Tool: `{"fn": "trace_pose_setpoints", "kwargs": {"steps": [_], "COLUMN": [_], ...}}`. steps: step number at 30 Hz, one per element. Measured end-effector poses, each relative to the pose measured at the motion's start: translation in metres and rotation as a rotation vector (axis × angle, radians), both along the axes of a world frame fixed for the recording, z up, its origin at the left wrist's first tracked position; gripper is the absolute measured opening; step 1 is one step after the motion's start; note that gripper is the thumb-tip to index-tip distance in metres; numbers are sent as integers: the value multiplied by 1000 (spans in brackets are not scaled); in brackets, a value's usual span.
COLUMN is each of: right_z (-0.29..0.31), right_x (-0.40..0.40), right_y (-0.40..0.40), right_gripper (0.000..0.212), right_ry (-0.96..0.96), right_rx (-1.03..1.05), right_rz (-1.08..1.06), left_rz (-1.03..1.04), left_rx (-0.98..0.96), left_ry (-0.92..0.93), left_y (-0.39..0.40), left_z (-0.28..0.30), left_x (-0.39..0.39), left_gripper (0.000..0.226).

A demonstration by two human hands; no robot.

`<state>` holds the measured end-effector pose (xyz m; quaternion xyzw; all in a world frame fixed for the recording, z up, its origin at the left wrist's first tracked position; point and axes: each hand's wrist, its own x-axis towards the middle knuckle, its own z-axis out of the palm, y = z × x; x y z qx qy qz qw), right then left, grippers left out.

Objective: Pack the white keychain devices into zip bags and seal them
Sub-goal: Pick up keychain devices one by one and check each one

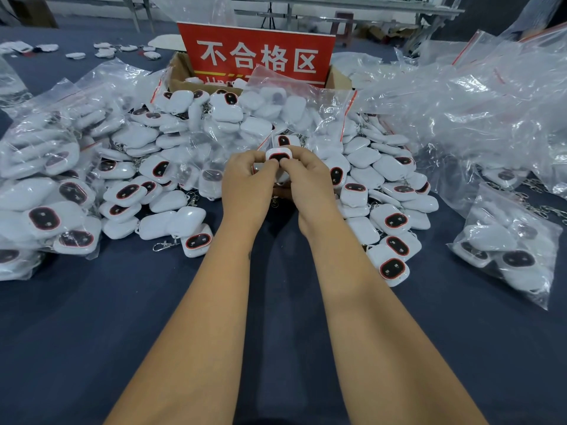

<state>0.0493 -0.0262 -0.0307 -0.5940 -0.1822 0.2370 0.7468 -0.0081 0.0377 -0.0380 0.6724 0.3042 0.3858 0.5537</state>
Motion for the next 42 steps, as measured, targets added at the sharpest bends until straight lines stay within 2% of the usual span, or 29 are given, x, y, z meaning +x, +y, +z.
{"fn": "trace_pose_setpoints", "kwargs": {"steps": [12,26,31,36,39,42], "right_z": [4,5,3,7,8,9], "right_x": [-3,-4,-3,3,3,1], "right_y": [-1,-2,0,-2,-4,-4], "right_gripper": [26,28,22,28,21,17], "right_ry": [59,27,-17,-132,-27,19], "right_rx": [33,0,30,169,313,348], "right_rz": [8,19,-79,-273,-196,-88], "left_rz": [32,71,52,52,36,14], "left_rx": [52,133,142,256,334,361], "left_ry": [49,68,65,91,144,160], "left_y": [1,1,1,0,0,1], "left_z": [-1,1,-1,-3,-2,-2], "left_x": [0,-1,1,-1,0,1], "left_gripper": [11,4,4,32,51,51]}}
